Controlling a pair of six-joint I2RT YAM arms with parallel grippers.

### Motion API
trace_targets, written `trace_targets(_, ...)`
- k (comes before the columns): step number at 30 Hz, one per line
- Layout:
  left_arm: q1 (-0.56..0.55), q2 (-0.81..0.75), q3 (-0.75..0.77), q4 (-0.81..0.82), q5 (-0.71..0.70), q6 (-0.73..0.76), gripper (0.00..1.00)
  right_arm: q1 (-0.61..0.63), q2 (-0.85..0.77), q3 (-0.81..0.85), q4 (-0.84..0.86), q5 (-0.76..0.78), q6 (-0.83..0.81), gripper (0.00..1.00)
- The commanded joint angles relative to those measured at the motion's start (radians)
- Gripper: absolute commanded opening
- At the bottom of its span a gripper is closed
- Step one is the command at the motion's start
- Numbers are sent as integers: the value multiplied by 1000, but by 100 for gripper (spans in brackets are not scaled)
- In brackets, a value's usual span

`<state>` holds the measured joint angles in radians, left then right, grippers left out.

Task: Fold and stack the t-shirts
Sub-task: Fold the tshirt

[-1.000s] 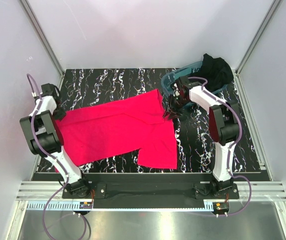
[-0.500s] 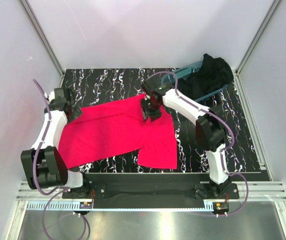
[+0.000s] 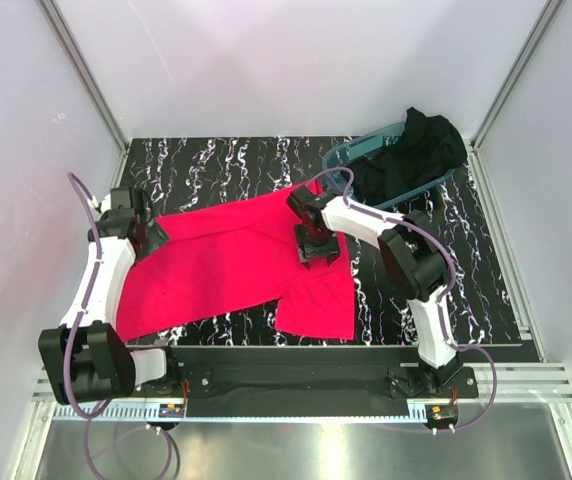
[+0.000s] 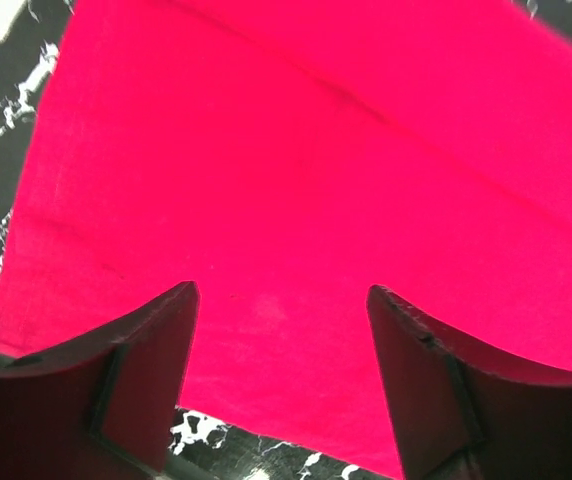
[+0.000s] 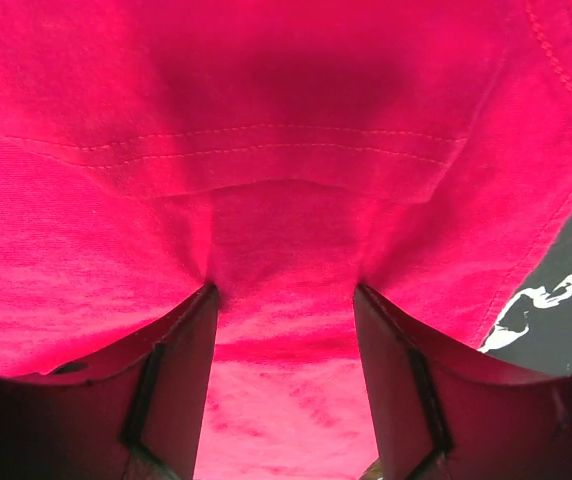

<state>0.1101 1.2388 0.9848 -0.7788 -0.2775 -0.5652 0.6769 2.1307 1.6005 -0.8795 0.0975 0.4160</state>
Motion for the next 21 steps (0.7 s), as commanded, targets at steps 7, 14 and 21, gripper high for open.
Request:
trace_targets(7, 200, 131, 109, 87, 175, 74, 62, -92, -32, -103, 30, 102, -37, 65)
trace_targets(14, 249, 212, 173, 127, 247, 142, 53, -85, -64, -28, 7, 32, -146, 66)
trace_targets(21, 188, 348, 149, 213, 242, 33, 49, -82, -66, 269, -49, -6, -129, 71)
